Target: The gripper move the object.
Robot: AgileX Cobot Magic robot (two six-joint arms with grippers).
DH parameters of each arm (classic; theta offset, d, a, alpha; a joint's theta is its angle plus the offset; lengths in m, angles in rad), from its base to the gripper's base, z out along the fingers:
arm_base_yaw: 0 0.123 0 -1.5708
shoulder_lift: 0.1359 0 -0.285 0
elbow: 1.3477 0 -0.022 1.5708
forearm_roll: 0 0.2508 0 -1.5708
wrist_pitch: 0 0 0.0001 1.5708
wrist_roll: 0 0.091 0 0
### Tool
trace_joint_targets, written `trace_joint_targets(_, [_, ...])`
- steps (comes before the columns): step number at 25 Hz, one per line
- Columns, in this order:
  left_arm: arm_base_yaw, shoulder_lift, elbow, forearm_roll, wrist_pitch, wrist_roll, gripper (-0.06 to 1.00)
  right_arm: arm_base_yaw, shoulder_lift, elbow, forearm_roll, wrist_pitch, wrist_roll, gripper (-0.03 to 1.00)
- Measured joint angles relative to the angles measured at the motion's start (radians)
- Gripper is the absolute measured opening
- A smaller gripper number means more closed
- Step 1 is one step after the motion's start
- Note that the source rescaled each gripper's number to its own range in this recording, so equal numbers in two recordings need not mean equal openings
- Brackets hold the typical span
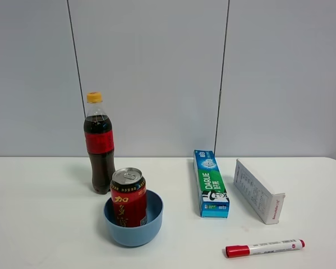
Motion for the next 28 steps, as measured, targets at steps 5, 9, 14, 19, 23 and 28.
trace_joint_targets(5, [0.000,0.000,0.000,0.000,-0.001,0.003,0.99,0.000,0.000,0.000,0.000,0.000,0.000,1.00])
trace_joint_targets(9, [0.000,0.000,0.000,0.000,-0.001,0.023,0.99,0.000,0.000,0.000,0.000,0.000,0.000,1.00])
trace_joint_targets(14, [0.000,0.000,0.000,0.000,-0.001,0.027,0.99,0.000,0.000,0.000,0.000,0.000,0.000,1.00])
trace_joint_targets(19, [0.000,0.000,0.000,0.000,-0.001,0.027,0.99,0.000,0.000,0.000,0.000,0.000,0.000,1.00])
trace_joint_targets(23, [0.000,0.000,0.000,0.000,-0.001,0.027,0.99,0.000,0.000,0.000,0.000,0.000,0.000,1.00])
trace_joint_targets(28, [0.000,0.000,0.000,0.000,-0.001,0.027,0.99,0.000,0.000,0.000,0.000,0.000,0.000,1.00])
